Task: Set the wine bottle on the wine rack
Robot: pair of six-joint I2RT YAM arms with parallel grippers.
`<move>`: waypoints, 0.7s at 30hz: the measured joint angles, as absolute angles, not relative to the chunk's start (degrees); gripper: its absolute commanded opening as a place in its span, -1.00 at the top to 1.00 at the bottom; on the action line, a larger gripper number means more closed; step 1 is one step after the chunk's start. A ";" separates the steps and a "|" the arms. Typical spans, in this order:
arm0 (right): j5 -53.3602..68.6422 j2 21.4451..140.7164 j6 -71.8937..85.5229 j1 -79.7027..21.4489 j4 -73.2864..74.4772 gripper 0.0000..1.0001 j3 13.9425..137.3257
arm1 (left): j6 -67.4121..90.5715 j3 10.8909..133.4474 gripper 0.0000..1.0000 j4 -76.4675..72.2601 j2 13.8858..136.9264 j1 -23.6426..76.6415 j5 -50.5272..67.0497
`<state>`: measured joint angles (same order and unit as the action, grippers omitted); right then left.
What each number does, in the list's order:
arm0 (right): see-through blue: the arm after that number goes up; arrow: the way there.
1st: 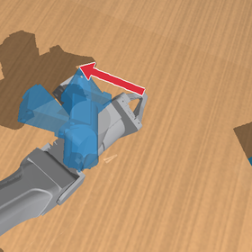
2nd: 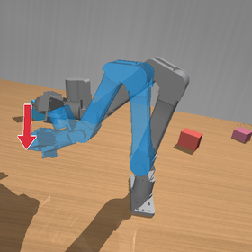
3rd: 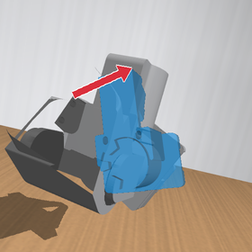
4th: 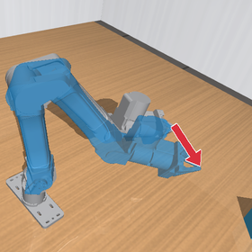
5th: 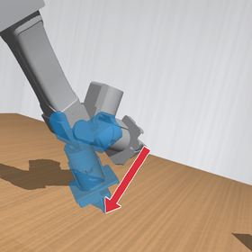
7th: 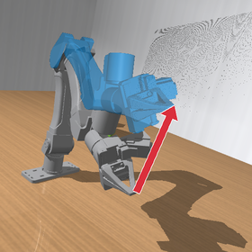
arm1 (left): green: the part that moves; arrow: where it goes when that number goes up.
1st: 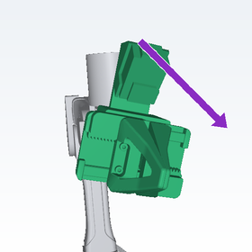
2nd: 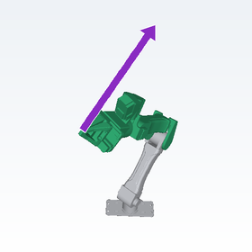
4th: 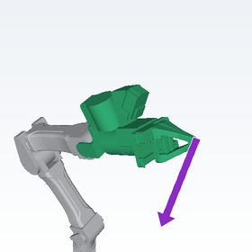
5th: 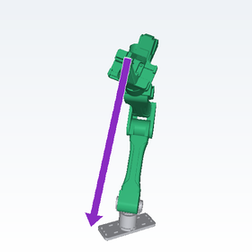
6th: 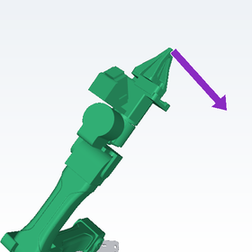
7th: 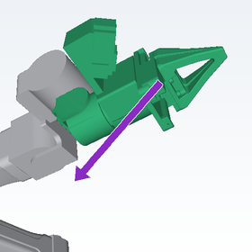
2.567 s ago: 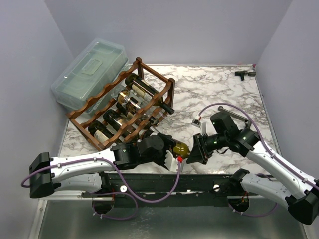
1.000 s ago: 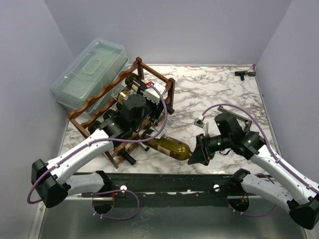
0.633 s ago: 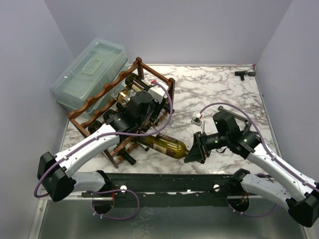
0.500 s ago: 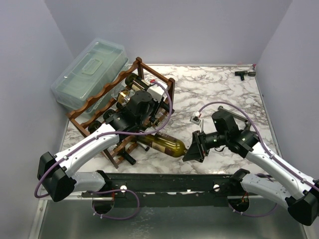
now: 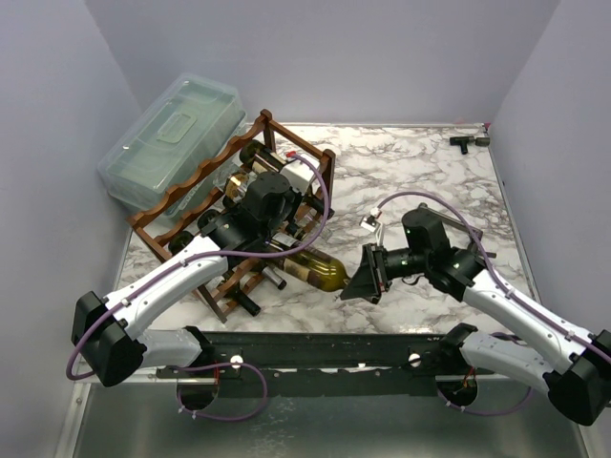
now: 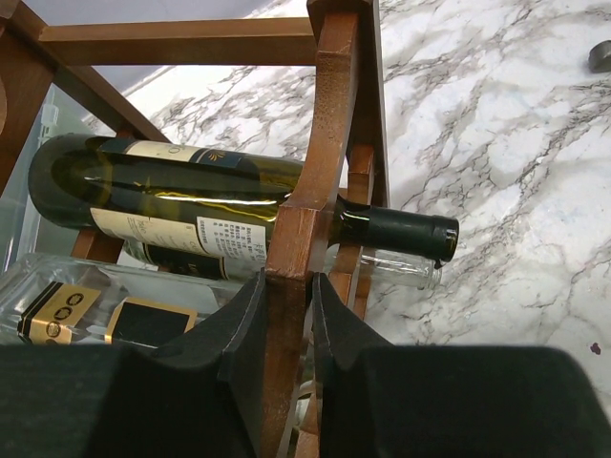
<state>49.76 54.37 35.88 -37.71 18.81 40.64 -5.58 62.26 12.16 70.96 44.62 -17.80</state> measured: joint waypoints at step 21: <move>48.84 64.77 44.97 -40.62 -2.92 1.00 36.49 | -5.56 63.11 0.97 13.19 71.42 44.58 -17.56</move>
<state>48.84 64.77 44.97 -40.62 -2.92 36.49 -5.56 63.11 13.19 71.42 44.58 -17.56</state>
